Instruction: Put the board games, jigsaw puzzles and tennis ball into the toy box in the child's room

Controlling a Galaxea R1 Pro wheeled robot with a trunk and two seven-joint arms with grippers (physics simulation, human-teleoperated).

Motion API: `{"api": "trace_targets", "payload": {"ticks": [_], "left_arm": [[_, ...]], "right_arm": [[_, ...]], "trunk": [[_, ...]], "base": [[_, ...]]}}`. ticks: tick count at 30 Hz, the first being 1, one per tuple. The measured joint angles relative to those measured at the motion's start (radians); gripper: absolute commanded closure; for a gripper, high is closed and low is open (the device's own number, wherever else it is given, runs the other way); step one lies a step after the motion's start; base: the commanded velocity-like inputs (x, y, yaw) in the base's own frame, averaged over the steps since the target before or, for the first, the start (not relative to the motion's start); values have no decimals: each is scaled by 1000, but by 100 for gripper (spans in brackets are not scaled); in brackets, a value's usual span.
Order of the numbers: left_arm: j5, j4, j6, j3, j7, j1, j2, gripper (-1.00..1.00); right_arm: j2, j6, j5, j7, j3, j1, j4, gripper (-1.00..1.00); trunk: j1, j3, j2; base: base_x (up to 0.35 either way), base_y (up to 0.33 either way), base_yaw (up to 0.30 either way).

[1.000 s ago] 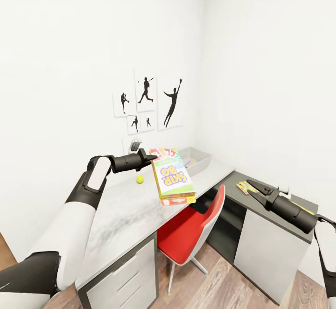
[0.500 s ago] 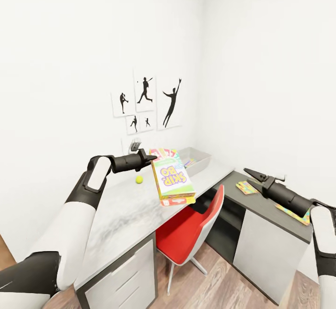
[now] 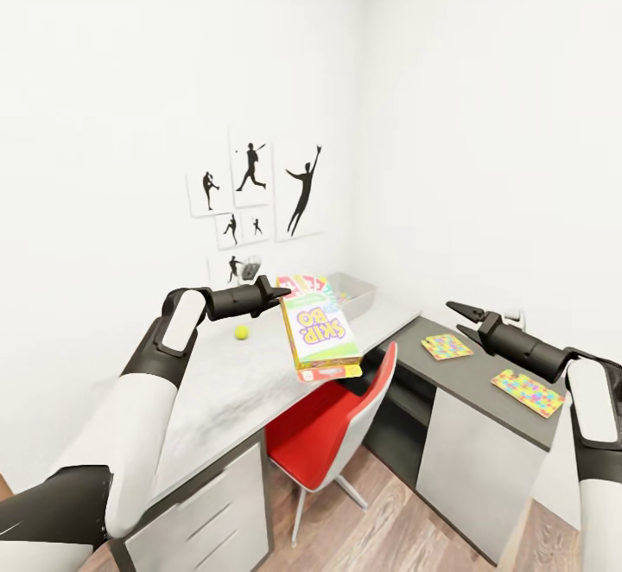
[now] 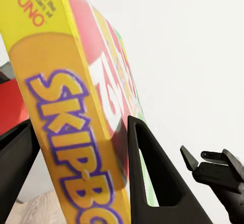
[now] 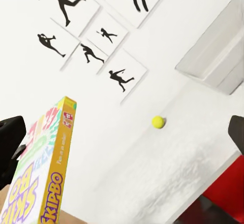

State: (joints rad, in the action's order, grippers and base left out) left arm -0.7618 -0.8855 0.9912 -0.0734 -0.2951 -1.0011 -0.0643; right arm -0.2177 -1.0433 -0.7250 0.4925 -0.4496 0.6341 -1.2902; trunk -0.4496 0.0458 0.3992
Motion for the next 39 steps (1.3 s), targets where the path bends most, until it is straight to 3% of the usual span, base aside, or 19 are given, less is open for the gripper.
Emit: {"api": "trace_targets", "payload": {"ticks": [13, 22, 27, 32, 35, 39], "left_arm": [[-1, -3, -18, -1, -1, 0, -2, 100], [2, -3, -53, 0, -1, 0, -7, 100], [4, -3, -64, 0, -2, 0, -9, 100], [2, -3, -66, 0, -2, 0, -24, 100], [3, -3, -67, 0, -2, 0, -26, 100], [3, -3, -66, 0, -2, 0, -27, 100]], "right_arm": [[-1, 0, 0, -1, -1, 0, 16, -100], [7, 4, 8, -7, 5, 4, 36, -100], [1, 4, 11, -21, 18, 76, 134, -100], [0, 0, 12, -169, 89, 212, 316, -100], [2, 0, 3, -221, 125, 237, 346, -100], [7, 0, 2, -229, 133, 239, 348, -100]], "trunk": [[0, 0, 0], [0, 0, 0], [0, 0, 0], [0, 0, 0], [0, 0, 0], [0, 0, 0]], "base": [[21, -19, 0], [279, 24, 0], [239, 4, 0], [58, -1, 0], [108, -158, 0], [59, -87, 0]]}}
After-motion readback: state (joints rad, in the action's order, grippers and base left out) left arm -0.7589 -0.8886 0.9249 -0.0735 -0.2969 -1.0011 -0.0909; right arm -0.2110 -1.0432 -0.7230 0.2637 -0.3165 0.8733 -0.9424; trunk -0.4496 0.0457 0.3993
